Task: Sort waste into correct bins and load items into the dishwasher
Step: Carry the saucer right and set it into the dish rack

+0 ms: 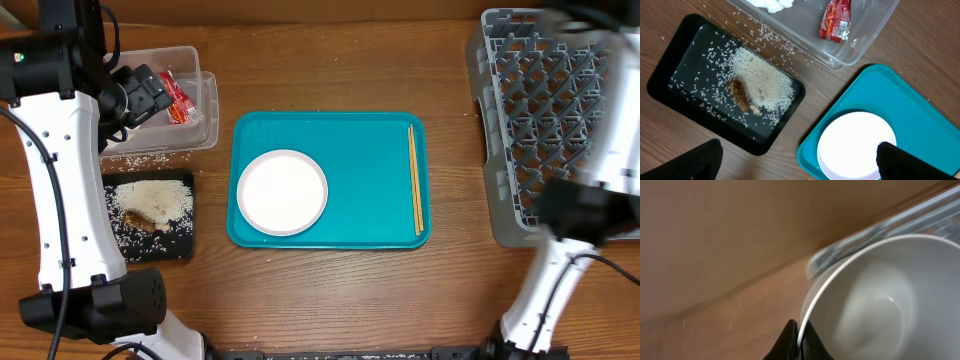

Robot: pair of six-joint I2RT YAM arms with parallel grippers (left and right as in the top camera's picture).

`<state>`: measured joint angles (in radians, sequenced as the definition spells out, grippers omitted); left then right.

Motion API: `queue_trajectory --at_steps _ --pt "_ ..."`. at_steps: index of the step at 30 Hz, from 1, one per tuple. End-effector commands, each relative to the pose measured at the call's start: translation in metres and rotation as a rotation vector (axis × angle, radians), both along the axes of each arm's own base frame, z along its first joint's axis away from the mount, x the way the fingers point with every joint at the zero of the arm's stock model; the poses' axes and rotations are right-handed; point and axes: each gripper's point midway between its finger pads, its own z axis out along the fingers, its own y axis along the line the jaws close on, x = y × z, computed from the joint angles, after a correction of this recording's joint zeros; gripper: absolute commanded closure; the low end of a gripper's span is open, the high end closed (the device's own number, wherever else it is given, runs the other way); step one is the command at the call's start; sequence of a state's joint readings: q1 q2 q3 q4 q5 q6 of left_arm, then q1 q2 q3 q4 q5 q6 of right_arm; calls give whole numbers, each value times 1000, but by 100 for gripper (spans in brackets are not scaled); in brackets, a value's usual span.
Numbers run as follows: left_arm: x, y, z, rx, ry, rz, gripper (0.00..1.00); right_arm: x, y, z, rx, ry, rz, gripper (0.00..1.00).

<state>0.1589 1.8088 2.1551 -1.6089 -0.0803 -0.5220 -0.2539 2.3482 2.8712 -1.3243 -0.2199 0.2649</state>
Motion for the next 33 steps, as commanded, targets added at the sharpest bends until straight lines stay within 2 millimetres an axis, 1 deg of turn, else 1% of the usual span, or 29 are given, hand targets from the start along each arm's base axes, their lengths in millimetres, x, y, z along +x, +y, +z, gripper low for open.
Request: queue_trajectory --at_steps 1,3,5,6,7,10,13,15,19,21,24,27,30,33 --pt "2 1 -1 5 3 9 0 -9 -25 20 172 -137 196 96" --pt "2 1 -1 5 3 9 0 -12 -63 10 213 -161 168 96" --pt "2 1 -1 5 3 9 0 -13 -93 -6 234 -165 134 96" --pt "2 1 -1 5 3 9 0 -14 -107 -16 250 -171 124 96" --pt "2 1 -1 5 3 9 0 -13 -122 -32 283 -189 127 96" --pt "2 1 -1 5 3 9 0 -11 -135 -53 360 -244 164 96" --pt "2 1 -1 5 3 9 0 -7 -146 -71 417 -272 142 96" --pt "2 1 -1 5 3 9 0 -6 -152 -87 442 -274 114 96" --pt "2 1 -1 5 3 9 0 -10 -160 -115 468 -259 82 96" --pt "2 1 -1 5 3 9 0 -14 -164 -125 479 -247 66 96" --pt "2 1 -1 5 3 9 0 -23 -174 -134 500 -229 34 96" --pt "2 1 -1 5 3 9 0 -32 -183 -137 536 -210 -3 96" --pt "2 1 -1 5 3 9 0 -40 -187 -132 573 -226 13 96" --pt "2 1 -1 5 3 9 0 -48 -190 -126 620 -236 23 89"
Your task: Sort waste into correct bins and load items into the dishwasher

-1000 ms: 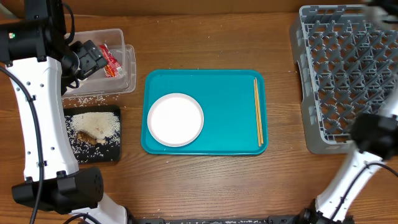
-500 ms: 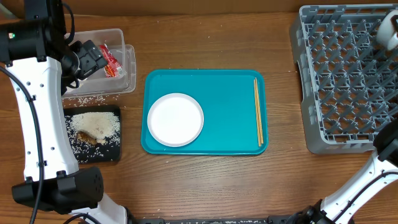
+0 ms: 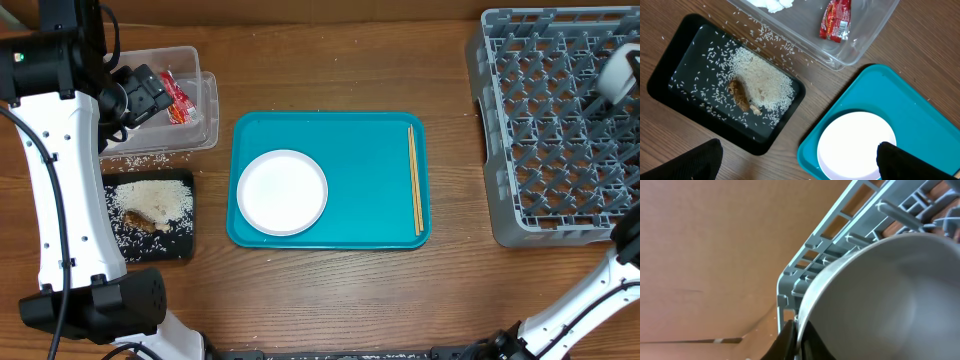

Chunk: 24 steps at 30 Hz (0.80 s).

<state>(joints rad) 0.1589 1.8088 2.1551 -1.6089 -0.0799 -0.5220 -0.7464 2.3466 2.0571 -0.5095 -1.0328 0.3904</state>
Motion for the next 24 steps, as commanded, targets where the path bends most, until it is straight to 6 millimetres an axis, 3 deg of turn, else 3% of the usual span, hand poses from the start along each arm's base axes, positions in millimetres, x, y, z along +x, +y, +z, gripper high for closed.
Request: queue_trajectory --at_steps 1,6,9,11,15,20,22,24 --pt "2 1 -1 5 3 9 0 -18 -16 4 55 16 -36 89" --pt "2 1 -1 5 3 9 0 -45 -44 11 43 127 -179 87" --pt "2 1 -1 5 3 9 0 -60 -55 22 10 169 -252 80" --pt "2 1 -1 5 3 9 0 -76 -64 41 -47 203 -333 69" --pt "2 1 -1 5 3 9 0 -87 -64 75 -116 188 -387 60" --pt "2 1 -1 5 3 9 0 -86 -50 107 -183 159 -410 61" --pt "2 1 -1 5 3 9 0 -81 -49 103 -218 184 -436 63" --pt "2 1 -1 5 3 9 0 -75 -50 93 -261 234 -476 71"
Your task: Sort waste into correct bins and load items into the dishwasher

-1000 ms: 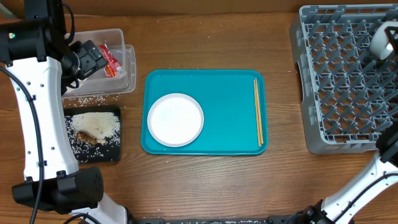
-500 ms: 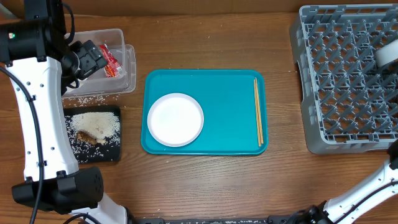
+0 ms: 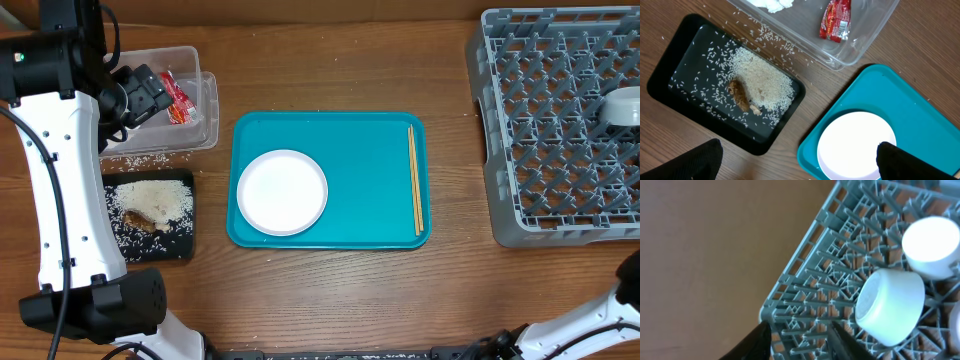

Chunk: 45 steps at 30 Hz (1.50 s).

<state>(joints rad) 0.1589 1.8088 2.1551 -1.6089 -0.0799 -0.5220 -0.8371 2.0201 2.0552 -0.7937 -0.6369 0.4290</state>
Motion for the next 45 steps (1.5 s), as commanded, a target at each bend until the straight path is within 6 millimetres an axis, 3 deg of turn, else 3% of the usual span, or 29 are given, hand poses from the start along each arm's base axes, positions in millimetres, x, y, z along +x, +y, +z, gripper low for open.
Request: queue_trajectory --at_steps 1,3,14,19,21,25,30,32,35,37,39,41,43,45 --pt "2 1 -1 5 3 9 0 13 -2 -18 -97 114 -99 76" --pt "2 1 -1 5 3 9 0 21 -1 -35 -140 181 -136 81" --pt "2 1 -1 5 3 9 0 39 -7 -135 -196 429 -202 85" --pt "2 1 -1 5 3 9 0 31 -12 -154 -183 486 -214 85" --pt "2 1 -1 5 3 9 0 25 -17 -148 -192 495 -242 85" --pt "2 1 -1 5 3 9 0 11 -18 -112 -208 464 -272 85" --pt "2 1 -1 5 3 9 0 3 -4 -31 -240 316 -295 81" --pt "2 1 -1 5 3 9 0 1 12 3 -238 232 -254 76" --pt "2 1 -1 5 3 9 0 1 57 56 -193 71 -99 71" --pt "2 1 -1 5 3 9 0 -2 76 82 -188 -5 -38 70" --pt "2 1 -1 5 3 9 0 -5 82 92 -190 -24 -24 65" --pt "2 1 -1 5 3 9 0 -8 93 91 -156 -23 13 44" --pt "2 1 -1 5 3 9 0 -9 105 85 -106 -15 62 41" --pt "2 1 -1 5 3 9 0 -11 98 72 -125 44 17 42"
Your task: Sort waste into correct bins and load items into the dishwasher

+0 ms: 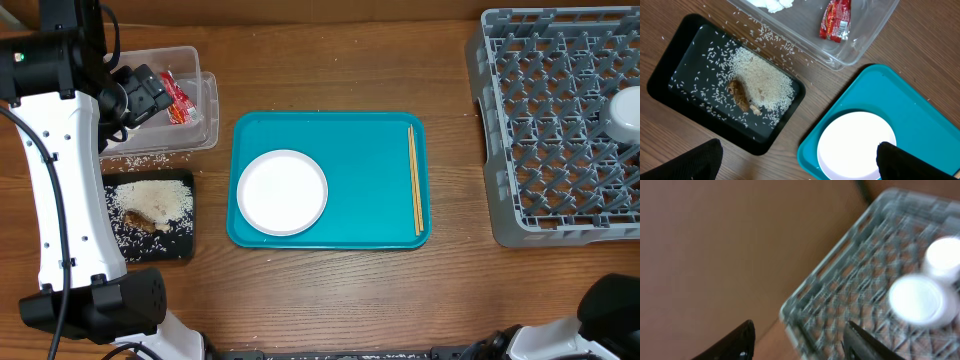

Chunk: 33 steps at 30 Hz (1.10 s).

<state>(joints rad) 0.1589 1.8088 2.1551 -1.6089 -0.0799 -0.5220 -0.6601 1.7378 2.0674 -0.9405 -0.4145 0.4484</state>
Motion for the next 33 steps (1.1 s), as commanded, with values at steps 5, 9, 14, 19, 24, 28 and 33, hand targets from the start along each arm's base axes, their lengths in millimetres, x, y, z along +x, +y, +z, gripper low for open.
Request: queue_trajectory --at_steps 5,9,14,19,24,28,33 --pt "2 1 -1 5 3 9 0 0 -41 -78 -42 244 -199 60" --pt "2 1 -1 5 3 9 0 2 -72 -113 -85 341 -304 75" --pt "2 1 -1 5 3 9 0 13 -104 -160 -127 425 -384 91" --pt "2 1 -1 5 3 9 0 37 -121 -220 -117 467 -373 95" --pt "2 1 -1 5 3 9 0 49 -129 -256 -108 486 -369 95" --pt "2 1 -1 5 3 9 0 55 -134 -278 -105 495 -367 95" --pt "2 1 -1 5 3 9 0 57 -136 -292 -101 506 -367 95"
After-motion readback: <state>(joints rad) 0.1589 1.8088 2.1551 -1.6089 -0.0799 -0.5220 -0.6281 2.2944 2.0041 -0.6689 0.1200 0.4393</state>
